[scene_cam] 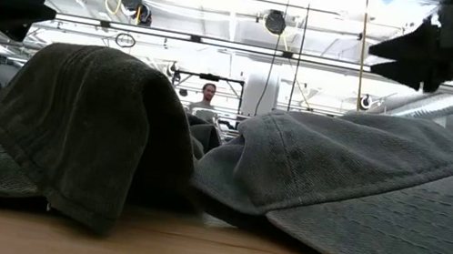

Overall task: Pick & Place hat
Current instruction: Put the top blue cap into the right transparent bin

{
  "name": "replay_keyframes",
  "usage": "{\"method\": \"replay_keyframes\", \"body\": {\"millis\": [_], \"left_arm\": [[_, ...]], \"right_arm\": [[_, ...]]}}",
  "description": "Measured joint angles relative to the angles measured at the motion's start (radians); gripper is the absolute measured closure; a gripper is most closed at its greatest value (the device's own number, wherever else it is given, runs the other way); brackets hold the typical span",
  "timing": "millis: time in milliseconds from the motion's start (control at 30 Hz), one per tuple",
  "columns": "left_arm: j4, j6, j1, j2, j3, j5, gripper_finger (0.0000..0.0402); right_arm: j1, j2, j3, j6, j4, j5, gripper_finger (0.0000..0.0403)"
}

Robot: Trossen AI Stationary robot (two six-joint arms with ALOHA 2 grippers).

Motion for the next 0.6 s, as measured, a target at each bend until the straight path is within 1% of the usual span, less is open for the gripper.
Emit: {"method": "replay_keyframes", "body": {"millis": [133, 267, 367, 500, 600], "left_arm": [[0.0, 0.0, 0.0, 0.0, 0.0, 0.0, 0.027], [0.0, 0.0, 0.0, 0.0, 0.0, 0.0, 0.027], [0.0, 0.0, 0.0, 0.0, 0.0, 0.0, 0.027], [0.0, 0.0, 0.0, 0.0, 0.0, 0.0, 0.027], [0.0, 0.0, 0.0, 0.0, 0.0, 0.0, 0.027]], "right_arm": [[-0.001, 0.097, 0.176, 0.168, -0.321, -0.005, 0.0057], [-0.002, 0.268, 0.349, 0.261, -0.589, -0.021, 0.0057], [-0.018, 0.417, 0.456, 0.285, -0.767, -0.08, 0.0057], [-0.07, 0.592, 0.569, 0.285, -0.956, -0.192, 0.0057], [-0.143, 0.685, 0.63, 0.286, -1.13, -0.318, 0.0057]]}}
